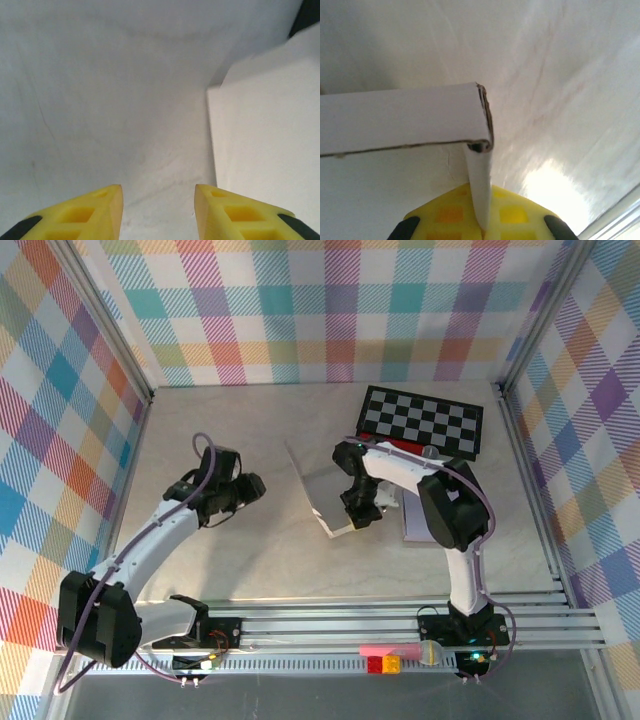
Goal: Fold the paper box
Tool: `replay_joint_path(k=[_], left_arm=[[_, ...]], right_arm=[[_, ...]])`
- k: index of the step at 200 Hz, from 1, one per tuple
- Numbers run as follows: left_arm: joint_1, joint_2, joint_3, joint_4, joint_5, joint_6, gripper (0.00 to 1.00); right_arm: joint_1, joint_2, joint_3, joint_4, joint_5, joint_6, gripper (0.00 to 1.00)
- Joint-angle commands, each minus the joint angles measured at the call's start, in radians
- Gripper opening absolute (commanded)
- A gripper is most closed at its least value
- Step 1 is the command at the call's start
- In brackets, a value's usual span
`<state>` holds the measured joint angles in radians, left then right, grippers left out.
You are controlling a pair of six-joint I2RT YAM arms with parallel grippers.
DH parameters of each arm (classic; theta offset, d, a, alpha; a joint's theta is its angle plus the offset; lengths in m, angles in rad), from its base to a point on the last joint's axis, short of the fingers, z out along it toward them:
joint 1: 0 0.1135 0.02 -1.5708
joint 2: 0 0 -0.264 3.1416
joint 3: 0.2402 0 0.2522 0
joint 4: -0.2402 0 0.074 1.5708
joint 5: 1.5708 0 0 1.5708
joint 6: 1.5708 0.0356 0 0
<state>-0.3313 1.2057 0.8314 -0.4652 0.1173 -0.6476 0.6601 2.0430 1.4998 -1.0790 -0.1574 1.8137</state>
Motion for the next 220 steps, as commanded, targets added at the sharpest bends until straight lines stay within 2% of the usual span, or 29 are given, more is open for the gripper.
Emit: replay_joint_path(k=[1,29,40,54,66,93,123,144,158,191,220], left_arm=[[-0.011,0.026,-0.050,0.088,0.143,-0.072,0.40],[-0.017,0.103,-0.042,0.132,0.219,-0.076,0.39],[-0.015,0.135,-0.032,0.153,0.252,-0.078,0.38],[-0.015,0.160,-0.018,0.170,0.269,-0.079,0.38],[-0.015,0.164,-0.007,0.176,0.263,-0.078,0.38],[-0.015,0.171,0.028,0.159,0.245,-0.064,0.38],[-0.015,0.193,0.047,0.173,0.252,-0.061,0.38],[-0.018,0.209,0.047,0.226,0.266,-0.074,0.37],[-0.022,0.207,0.049,0.243,0.263,-0.084,0.35],[-0.037,0.215,0.078,0.269,0.276,-0.093,0.33],[-0.064,0.234,0.104,0.255,0.263,-0.090,0.32]], right_arm=[[0.046,-0.001,0.006,0.024,-0.123,0.229,0.02],[0.092,0.014,-0.008,0.104,-0.157,0.272,0.24],[0.095,0.005,-0.026,0.147,-0.172,0.259,0.29],[0.095,-0.025,-0.035,0.156,-0.161,0.225,0.41],[0.092,-0.068,-0.045,0.145,-0.132,0.183,0.53],[0.077,-0.168,0.003,0.078,-0.035,-0.040,0.61],[0.073,-0.240,0.125,0.025,0.084,-0.419,0.61],[0.074,-0.260,0.192,0.076,0.070,-0.713,0.58],[0.079,-0.265,0.228,0.118,0.028,-0.853,0.56],[0.089,-0.226,0.312,0.158,-0.065,-0.978,0.51],[0.116,-0.115,0.472,0.067,-0.073,-1.013,0.51]])
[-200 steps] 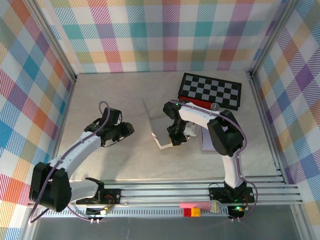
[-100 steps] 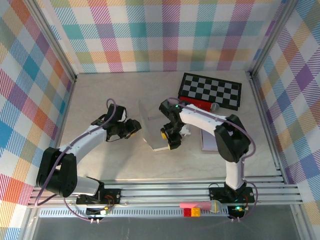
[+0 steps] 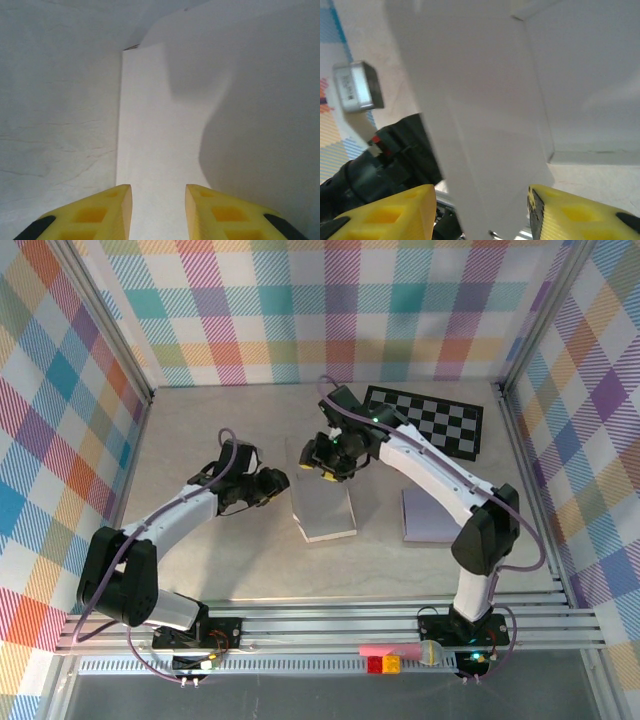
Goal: Fold the paper box
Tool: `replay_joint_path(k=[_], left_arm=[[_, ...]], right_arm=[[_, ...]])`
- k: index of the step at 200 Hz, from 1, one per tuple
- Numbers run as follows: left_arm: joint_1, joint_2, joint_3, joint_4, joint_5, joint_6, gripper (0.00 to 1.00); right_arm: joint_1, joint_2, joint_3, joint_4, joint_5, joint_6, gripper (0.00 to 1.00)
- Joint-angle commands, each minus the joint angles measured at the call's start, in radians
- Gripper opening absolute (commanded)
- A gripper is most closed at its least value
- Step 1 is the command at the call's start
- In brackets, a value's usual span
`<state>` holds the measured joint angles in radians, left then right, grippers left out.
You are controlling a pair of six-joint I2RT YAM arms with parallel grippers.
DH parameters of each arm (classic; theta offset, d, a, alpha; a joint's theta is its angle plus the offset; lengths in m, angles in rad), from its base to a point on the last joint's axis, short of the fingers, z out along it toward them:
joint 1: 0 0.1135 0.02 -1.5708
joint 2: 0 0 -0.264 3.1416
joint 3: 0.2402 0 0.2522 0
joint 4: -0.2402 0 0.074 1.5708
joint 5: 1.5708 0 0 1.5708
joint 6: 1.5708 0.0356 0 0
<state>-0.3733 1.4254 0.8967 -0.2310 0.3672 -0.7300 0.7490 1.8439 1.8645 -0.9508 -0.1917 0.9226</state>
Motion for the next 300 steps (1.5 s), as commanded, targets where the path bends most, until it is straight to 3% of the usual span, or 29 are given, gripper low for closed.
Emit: replay_joint_path(k=[1,59,156,204,247,300], left_arm=[[-0.023,0.015,0.038,0.021,0.013,-0.008,0.32],[-0.038,0.017,0.052,-0.002,-0.006,0.004,0.32],[-0.045,-0.053,0.077,-0.142,-0.060,0.073,0.36],[-0.050,-0.152,0.086,-0.260,-0.156,0.099,0.38],[-0.072,-0.268,0.112,-0.406,-0.267,0.140,0.41],[-0.074,-0.401,0.051,-0.502,-0.254,0.191,0.42]], right_arm=[[0.027,0.086,0.111,-0.064,-0.038,-0.122,0.50],[0.038,0.222,0.270,-0.190,0.000,-0.130,0.44],[0.037,0.256,0.287,-0.151,0.087,-0.029,0.16],[0.038,0.241,0.277,-0.121,0.133,0.052,0.02],[0.038,0.167,0.233,-0.180,0.281,0.325,0.00],[0.028,0.077,0.164,-0.244,0.453,0.781,0.00]])
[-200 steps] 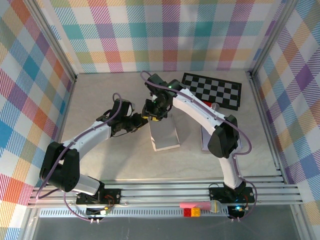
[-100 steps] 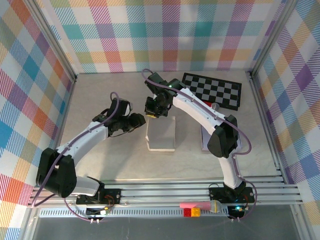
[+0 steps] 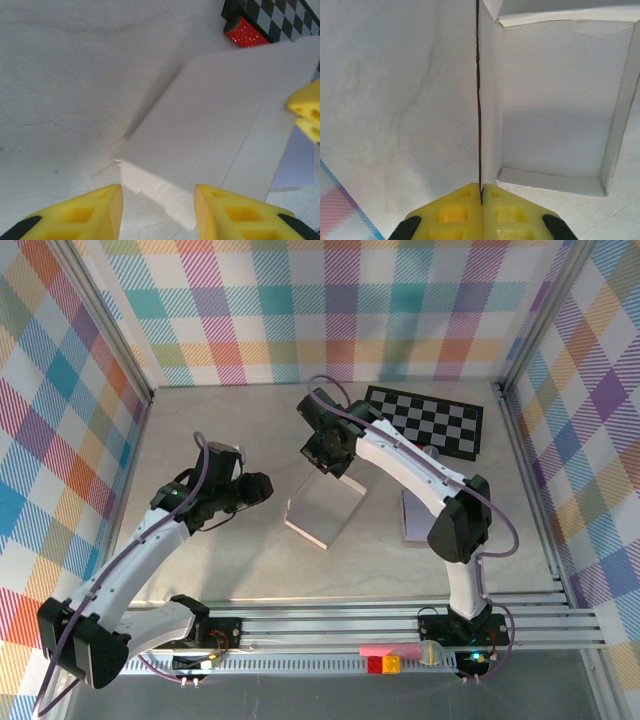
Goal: Fold the paper box
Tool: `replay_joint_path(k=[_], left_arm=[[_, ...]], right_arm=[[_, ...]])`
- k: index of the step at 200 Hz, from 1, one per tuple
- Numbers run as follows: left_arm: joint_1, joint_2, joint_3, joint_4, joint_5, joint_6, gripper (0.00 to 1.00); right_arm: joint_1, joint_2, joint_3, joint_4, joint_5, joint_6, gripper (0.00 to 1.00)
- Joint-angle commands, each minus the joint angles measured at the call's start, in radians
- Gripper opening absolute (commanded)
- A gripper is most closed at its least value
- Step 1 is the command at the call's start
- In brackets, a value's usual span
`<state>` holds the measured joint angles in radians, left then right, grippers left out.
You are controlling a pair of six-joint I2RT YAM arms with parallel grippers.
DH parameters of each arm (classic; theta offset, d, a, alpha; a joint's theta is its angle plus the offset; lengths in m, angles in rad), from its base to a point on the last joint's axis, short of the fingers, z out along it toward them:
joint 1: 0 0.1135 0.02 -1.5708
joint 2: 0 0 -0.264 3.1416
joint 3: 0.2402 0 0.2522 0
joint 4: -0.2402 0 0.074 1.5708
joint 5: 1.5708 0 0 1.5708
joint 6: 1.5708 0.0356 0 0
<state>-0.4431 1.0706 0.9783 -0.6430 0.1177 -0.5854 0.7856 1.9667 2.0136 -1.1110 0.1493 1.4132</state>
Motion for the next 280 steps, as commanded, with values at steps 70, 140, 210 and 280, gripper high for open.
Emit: replay_joint_path(k=[70,140,210,280], left_arm=[[-0.005,-0.059,-0.055,-0.133,0.091,0.136,0.45],[-0.005,0.006,-0.066,-0.075,0.081,0.217,0.46],[-0.005,0.141,-0.010,0.065,0.109,0.353,0.49],[0.022,0.371,0.151,0.108,0.110,0.500,0.52]], right_arm=[[-0.072,0.035,0.102,-0.110,0.058,0.491,0.04],[-0.124,0.042,0.047,0.028,-0.054,0.232,0.14],[-0.223,-0.090,-0.011,0.096,-0.084,-0.324,0.29],[-0.415,-0.318,-0.333,0.230,-0.338,-1.262,0.47]])
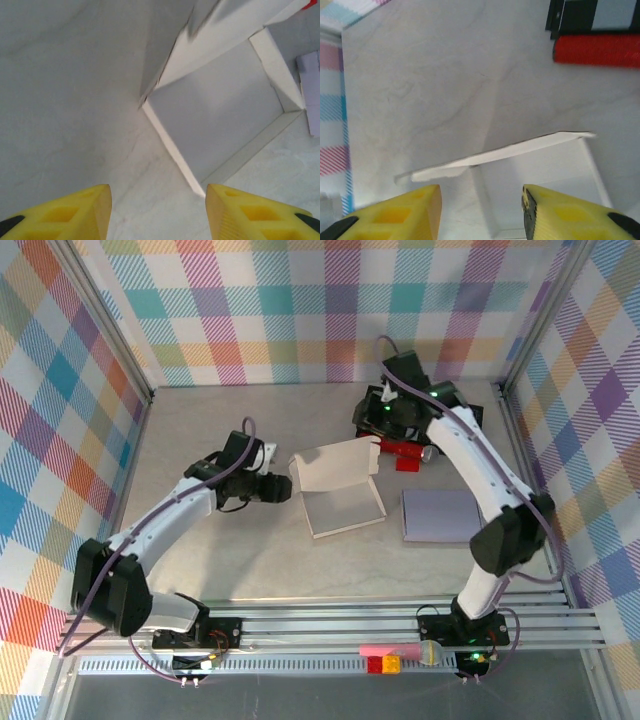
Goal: Fold the paper box
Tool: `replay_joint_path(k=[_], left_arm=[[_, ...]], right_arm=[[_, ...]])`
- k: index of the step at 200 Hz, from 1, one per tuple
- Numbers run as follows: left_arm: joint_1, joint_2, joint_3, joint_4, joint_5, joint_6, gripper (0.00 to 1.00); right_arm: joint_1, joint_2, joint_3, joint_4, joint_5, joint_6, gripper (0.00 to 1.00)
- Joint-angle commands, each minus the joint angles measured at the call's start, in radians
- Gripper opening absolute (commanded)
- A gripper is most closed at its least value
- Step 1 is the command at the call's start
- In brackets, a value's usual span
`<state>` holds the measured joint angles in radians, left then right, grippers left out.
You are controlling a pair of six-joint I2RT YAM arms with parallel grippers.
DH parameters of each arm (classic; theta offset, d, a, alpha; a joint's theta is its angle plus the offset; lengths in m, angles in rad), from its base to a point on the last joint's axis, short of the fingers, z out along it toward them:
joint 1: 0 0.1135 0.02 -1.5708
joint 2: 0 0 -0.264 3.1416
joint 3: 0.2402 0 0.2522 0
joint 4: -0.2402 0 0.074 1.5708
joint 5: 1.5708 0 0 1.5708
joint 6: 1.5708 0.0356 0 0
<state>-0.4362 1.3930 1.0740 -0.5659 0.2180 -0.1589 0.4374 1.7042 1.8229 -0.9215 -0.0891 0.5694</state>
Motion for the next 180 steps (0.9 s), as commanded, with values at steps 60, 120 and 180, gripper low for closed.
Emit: replay_joint_path(k=[60,120,180], left_arm=[[0.044,0.205,0.161,0.021,0.030,0.105,0.51],[0.042,0.277,0.225,0.012,0.043,0.101,0.43],[0.040,0.303,0.242,0.018,0.058,0.094,0.35]], right_arm=[[-0.225,-0.104,-0.429,0.286,-0.343,-0.657,0.50],[-0.217,0.078,-0.292,0.204,-0.383,-0.774,0.50],[-0.199,0.160,-0.219,0.169,-0.383,-0.793,0.46]])
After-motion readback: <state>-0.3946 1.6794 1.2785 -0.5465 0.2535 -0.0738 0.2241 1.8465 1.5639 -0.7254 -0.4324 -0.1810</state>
